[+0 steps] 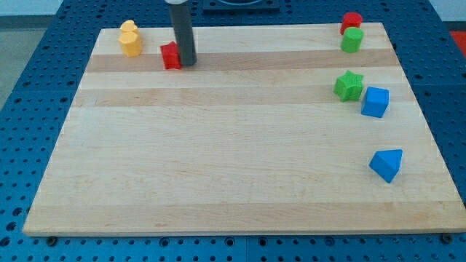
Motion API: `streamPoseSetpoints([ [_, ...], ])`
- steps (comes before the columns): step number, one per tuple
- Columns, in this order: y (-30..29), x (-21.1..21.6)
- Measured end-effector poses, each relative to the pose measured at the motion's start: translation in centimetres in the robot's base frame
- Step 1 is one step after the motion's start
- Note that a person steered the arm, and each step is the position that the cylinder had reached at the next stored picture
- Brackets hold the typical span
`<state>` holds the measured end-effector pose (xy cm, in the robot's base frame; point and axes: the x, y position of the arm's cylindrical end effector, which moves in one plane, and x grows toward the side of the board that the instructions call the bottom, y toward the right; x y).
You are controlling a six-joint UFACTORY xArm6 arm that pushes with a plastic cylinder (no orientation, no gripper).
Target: Place the arm above the blue cube
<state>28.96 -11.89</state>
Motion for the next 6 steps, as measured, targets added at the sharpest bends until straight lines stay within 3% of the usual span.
streamPoseSetpoints([
  [2,-4.6,-1.4],
  [3,-2.9,-1.0],
  [6,16.4,3.2],
])
